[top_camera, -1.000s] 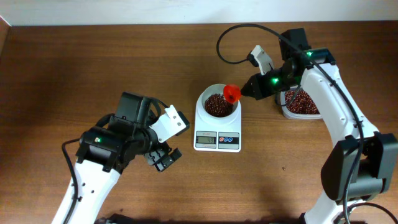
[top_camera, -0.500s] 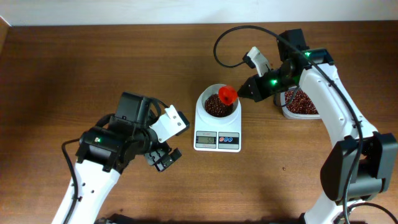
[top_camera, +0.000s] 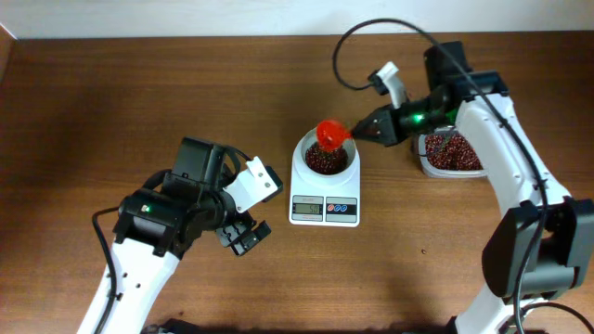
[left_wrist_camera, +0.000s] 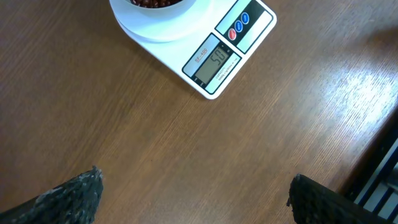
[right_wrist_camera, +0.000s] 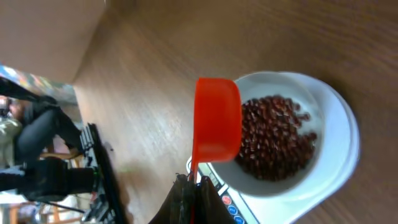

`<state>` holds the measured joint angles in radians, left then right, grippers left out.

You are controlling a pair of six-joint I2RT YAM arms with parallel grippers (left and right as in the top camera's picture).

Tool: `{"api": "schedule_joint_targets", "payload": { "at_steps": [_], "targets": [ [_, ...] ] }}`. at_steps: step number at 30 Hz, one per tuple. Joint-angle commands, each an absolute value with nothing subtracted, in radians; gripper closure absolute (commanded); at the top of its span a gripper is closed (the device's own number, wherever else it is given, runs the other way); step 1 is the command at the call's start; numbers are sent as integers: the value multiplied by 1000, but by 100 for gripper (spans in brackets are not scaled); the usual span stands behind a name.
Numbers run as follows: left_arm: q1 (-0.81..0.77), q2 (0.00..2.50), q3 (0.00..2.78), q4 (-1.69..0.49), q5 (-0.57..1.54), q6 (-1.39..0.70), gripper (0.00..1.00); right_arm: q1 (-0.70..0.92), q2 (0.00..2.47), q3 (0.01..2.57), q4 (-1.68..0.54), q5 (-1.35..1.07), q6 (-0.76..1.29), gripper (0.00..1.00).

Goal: Scoop and weigh 50g on scale
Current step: 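Tilt the scoop slowly to trickle beans into the bowl, then move the scoop back over the bean tub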

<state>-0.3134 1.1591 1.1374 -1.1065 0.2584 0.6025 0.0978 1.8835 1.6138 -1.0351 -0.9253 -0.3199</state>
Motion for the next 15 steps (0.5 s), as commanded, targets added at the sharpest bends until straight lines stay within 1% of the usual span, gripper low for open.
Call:
{"api": "schedule_joint_targets", "payload": {
  "at_steps": [1, 4, 5, 6, 7, 8, 11, 15],
  "targets": [
    [-309, 1150, 1151, -1105, 273, 614, 1, -28, 1837, 1623, -1094, -896, -326, 96],
    [-309, 1150, 1151, -1105, 273, 614, 1, -232, 1760, 1623, -1176, -705, -347, 96],
    [-309, 1150, 1151, -1105, 273, 614, 1, -291, 1720, 1623, -1195, -606, -347, 96],
    [-309, 1150, 1151, -1105, 273, 615, 1, -317, 1691, 1623, -1214, -472, -336, 96],
    [-309, 1150, 1151, -1105, 273, 614, 1, -319, 1668, 1623, -1230, -281, -287, 96],
    [-309, 1150, 1151, -1105, 273, 614, 1, -310, 1662, 1623, -1239, -177, -262, 96],
    [-309, 1150, 1151, -1105, 273, 614, 1, -247, 1661, 1623, -1238, -13, -226, 96],
    [-309, 1150, 1151, -1105, 273, 615, 1, -115, 1673, 1622, -1216, 221, -203, 96]
  ]
}}
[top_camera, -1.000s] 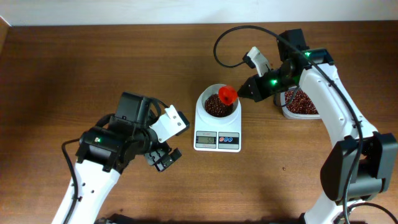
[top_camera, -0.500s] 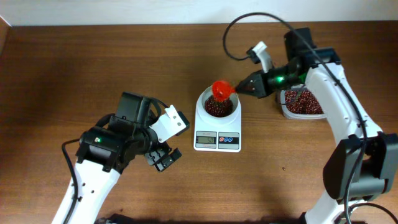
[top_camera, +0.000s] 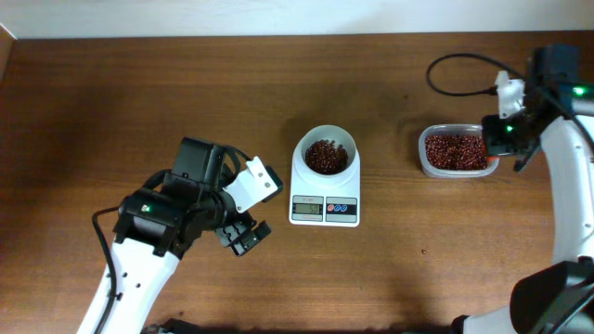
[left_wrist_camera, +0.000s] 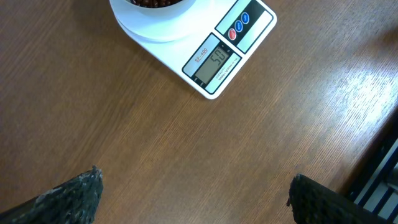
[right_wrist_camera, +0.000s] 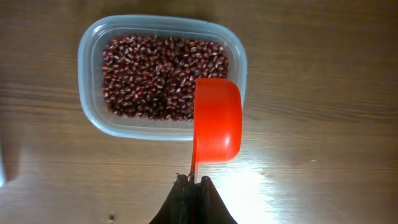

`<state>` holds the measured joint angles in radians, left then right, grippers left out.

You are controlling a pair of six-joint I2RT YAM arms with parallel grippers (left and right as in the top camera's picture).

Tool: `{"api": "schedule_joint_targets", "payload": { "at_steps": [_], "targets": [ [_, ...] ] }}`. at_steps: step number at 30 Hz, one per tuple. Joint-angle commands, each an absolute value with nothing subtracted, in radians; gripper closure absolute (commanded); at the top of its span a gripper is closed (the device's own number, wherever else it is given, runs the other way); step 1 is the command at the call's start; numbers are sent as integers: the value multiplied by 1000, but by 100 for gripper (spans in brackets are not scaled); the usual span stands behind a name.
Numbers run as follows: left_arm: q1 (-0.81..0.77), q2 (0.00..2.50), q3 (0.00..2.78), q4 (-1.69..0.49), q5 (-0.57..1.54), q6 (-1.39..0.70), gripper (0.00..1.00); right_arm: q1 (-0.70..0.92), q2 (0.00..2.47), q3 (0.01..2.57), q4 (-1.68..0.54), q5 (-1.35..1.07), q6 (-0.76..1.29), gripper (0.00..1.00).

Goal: Scoop and weigh 50g on scale
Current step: 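Move the scoop back over the bean tub, then lower the scoop to the table right of the scale and release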

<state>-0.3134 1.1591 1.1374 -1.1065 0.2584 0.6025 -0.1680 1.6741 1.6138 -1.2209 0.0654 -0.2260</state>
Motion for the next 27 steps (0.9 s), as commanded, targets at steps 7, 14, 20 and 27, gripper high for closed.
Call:
{"api": "schedule_joint_targets", "payload": {
  "at_steps": [7, 14, 20, 27],
  "targets": [
    [-309, 1150, 1151, -1105, 273, 614, 1, -67, 1668, 1622, -1113, 30, -69, 96],
    [-309, 1150, 1151, -1105, 273, 614, 1, -67, 1396, 1621, -1338, -228, 33, 96],
    [-309, 1150, 1151, -1105, 273, 614, 1, -67, 1311, 1326, -1299, -229, 107, 96],
    [-309, 1150, 1151, -1105, 273, 614, 1, -255, 1279, 685, -650, -748, 136, 96]
  ]
}}
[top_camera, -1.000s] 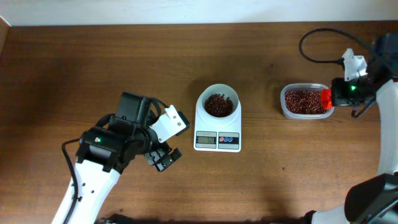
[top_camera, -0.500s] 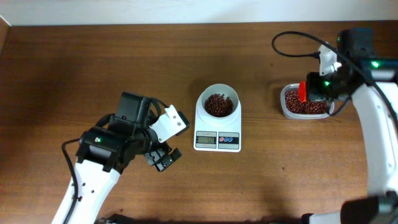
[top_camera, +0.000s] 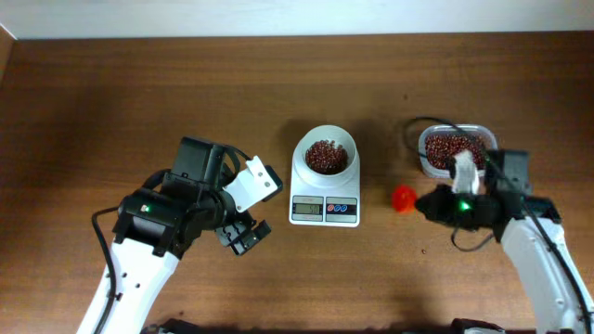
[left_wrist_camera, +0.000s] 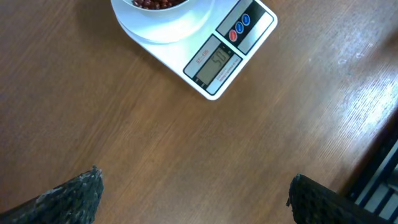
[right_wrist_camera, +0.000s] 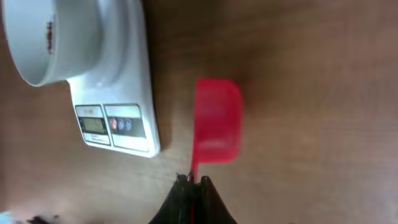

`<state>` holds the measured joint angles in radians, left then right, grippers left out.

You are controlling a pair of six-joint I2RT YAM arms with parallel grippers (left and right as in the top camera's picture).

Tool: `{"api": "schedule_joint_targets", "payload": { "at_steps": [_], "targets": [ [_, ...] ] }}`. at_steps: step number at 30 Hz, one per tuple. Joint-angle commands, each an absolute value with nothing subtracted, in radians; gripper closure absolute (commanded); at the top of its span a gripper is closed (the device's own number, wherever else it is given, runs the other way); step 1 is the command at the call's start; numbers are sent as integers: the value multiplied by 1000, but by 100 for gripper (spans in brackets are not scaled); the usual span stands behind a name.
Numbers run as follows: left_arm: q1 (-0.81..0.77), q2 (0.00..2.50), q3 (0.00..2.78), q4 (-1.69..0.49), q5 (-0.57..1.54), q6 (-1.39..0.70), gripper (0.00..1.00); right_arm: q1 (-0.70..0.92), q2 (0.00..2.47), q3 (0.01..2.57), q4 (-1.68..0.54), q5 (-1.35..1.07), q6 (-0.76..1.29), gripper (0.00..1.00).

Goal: Scoop and weigh 50g on scale
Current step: 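Lower the scoop to the table right of the scale and release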

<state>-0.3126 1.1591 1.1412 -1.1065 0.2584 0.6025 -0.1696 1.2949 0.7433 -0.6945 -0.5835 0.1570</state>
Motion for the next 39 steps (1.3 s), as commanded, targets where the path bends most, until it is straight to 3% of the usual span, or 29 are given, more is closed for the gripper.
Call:
{"api": "schedule_joint_targets", "payload": {
  "at_steps": [1, 5, 10, 17, 22, 26, 27, 28, 29, 31, 33, 39],
  "targets": [
    [-309, 1150, 1151, -1105, 273, 615, 1, -339, 1279, 654, -638, -826, 80, 96],
    [-309, 1150, 1151, -1105, 273, 614, 1, -567, 1280, 644, -646, -863, 13, 96],
    [-309, 1150, 1151, -1105, 273, 615, 1, -712, 1280, 644, -620, -762, 19, 96],
    [-309, 1150, 1151, -1105, 273, 614, 1, -720, 1283, 621, -655, -589, 18, 95],
    [-309, 1150, 1151, -1105, 273, 614, 1, -720, 1283, 570, -654, -543, 19, 87],
    [-309, 1150, 1151, -1105, 273, 615, 1, -720, 1283, 570, -638, -537, 19, 64],
    [-309, 1150, 1151, -1105, 273, 615, 1, -720, 1283, 570, -638, -537, 19, 50],
    [-309, 1150, 1151, -1105, 273, 615, 1, -720, 1283, 570, -639, -537, 19, 45],
    [-309, 1150, 1151, -1105, 273, 615, 1, -720, 1283, 570, -635, -537, 19, 28],
    [-309, 1150, 1151, -1105, 273, 615, 1, -720, 1282, 574, -627, -559, 19, 22],
    [-309, 1150, 1151, -1105, 273, 614, 1, -720, 1281, 596, -636, -595, 18, 1],
    [-309, 1150, 1151, -1105, 273, 614, 1, -720, 1224, 915, -931, -590, 14, 1]
  ]
}}
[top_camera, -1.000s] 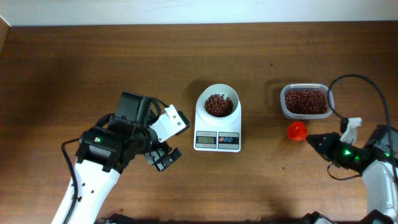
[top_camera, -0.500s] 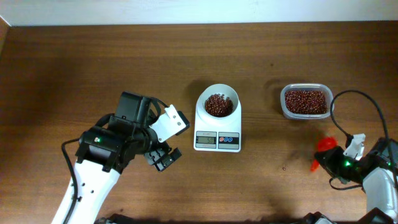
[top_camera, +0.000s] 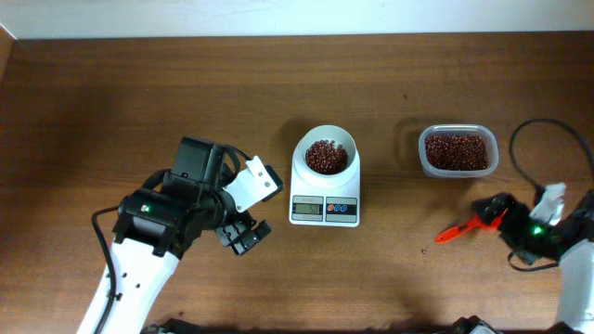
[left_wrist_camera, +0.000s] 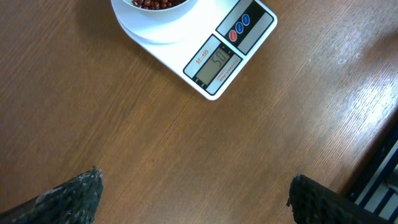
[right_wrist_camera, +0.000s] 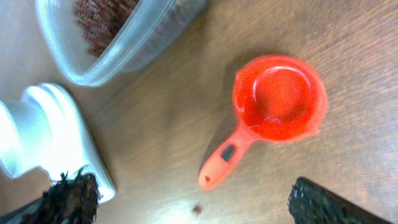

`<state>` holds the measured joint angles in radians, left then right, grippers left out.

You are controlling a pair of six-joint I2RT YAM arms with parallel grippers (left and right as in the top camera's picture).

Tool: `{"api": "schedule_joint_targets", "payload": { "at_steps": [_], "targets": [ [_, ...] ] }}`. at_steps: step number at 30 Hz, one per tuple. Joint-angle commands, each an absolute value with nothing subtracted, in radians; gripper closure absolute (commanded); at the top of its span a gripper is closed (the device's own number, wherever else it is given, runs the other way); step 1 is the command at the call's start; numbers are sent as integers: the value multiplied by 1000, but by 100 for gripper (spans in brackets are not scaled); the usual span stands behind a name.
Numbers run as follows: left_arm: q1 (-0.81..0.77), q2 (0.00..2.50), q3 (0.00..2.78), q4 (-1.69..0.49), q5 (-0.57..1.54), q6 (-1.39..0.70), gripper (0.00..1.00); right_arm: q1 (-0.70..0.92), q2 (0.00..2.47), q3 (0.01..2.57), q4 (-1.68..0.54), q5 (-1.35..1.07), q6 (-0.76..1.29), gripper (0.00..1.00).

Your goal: Scoop and weigh 50g on scale

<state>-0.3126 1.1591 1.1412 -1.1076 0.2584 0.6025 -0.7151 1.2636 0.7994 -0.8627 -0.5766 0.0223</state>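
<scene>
The white scale carries a white bowl of red beans; in the left wrist view its display reads about 50. The red scoop lies empty on the table, cup upward, in front of the bean tub. My right gripper stands open just behind the scoop's handle, holding nothing. Left of the scale, my left gripper hangs open over bare wood.
One loose bean lies on the table near the scoop's handle. The clear plastic tub is full of beans. A black cable loops at the right edge. The table's dark edge shows in the left wrist view.
The right gripper has let go of the scoop, which now lies on the table below the tub. The gripper is open and farther right. The left arm has not moved.
The right gripper held the scoop tipped over the bowl on the scale. Then it held the scoop at the bean tub, then low beside the scale's right side. Now the scoop lies free on the table. The scale read about 50 throughout.
</scene>
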Motion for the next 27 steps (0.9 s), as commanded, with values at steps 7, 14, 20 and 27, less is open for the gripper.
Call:
{"api": "schedule_joint_targets", "payload": {
  "at_steps": [7, 14, 20, 27],
  "targets": [
    [-309, 1150, 1151, -1105, 273, 614, 1, -720, 1066, 1166, -1230, -805, -99, 1],
    [-309, 1150, 1151, -1105, 273, 614, 1, -720, 975, 1174, -1287, -733, -90, 1],
    [-309, 1150, 1151, -1105, 273, 615, 1, -606, 895, 1172, -1388, -802, -446, 1],
    [-309, 1150, 1151, -1105, 273, 615, 1, -339, 795, 1068, -1299, -904, -643, 1]
  ]
}}
